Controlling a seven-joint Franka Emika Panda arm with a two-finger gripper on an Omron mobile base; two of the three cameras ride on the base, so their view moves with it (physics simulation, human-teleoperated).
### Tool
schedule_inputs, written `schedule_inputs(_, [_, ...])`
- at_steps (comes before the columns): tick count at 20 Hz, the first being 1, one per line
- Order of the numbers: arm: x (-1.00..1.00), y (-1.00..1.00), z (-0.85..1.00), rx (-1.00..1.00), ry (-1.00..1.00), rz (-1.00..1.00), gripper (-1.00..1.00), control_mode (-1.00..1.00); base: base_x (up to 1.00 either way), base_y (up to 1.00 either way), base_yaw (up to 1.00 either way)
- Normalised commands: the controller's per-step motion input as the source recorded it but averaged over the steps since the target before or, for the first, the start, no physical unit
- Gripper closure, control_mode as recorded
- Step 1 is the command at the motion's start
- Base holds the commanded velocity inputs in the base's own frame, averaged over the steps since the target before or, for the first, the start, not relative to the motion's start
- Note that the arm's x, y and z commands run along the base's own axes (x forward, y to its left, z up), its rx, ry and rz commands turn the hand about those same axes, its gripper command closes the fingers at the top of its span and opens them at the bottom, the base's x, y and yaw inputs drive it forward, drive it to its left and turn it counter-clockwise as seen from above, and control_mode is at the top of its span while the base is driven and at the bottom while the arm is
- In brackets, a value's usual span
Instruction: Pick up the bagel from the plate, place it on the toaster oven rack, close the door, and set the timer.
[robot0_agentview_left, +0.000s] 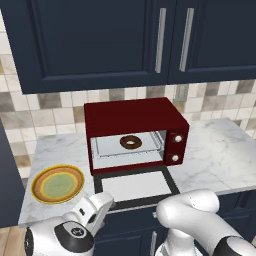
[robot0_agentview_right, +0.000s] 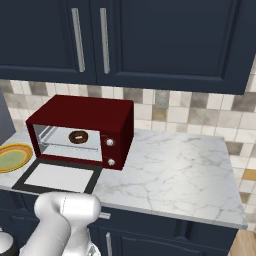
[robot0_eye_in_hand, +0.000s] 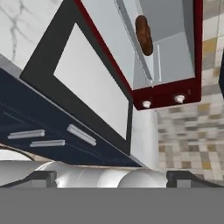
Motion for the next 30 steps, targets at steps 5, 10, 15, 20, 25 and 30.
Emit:
schedule_inputs(5, [0.12, 0.0, -0.24, -0.13, -0.05, 0.0, -1.0, -1.0, 0.0, 0.0, 0.0])
schedule_inputs(10, [0.43, 0.0, -0.03, -0.06, 0.01, 0.0, -1.0, -1.0, 0.0, 0.0, 0.0])
schedule_inputs(15, [0.32, 0.0, -0.22, -0.09, 0.0, 0.0, -1.0, -1.0, 0.0, 0.0, 0.0])
schedule_inputs(20, [0.05, 0.0, -0.49, -0.09, 0.02, 0.0, -1.0, -1.0, 0.0, 0.0, 0.0])
schedule_inputs(25, [0.32, 0.0, -0.15, -0.06, 0.02, 0.0, -1.0, -1.0, 0.0, 0.0, 0.0])
schedule_inputs(30, [0.45, 0.0, -0.21, -0.06, 0.06, 0.0, -1.0, -1.0, 0.0, 0.0, 0.0])
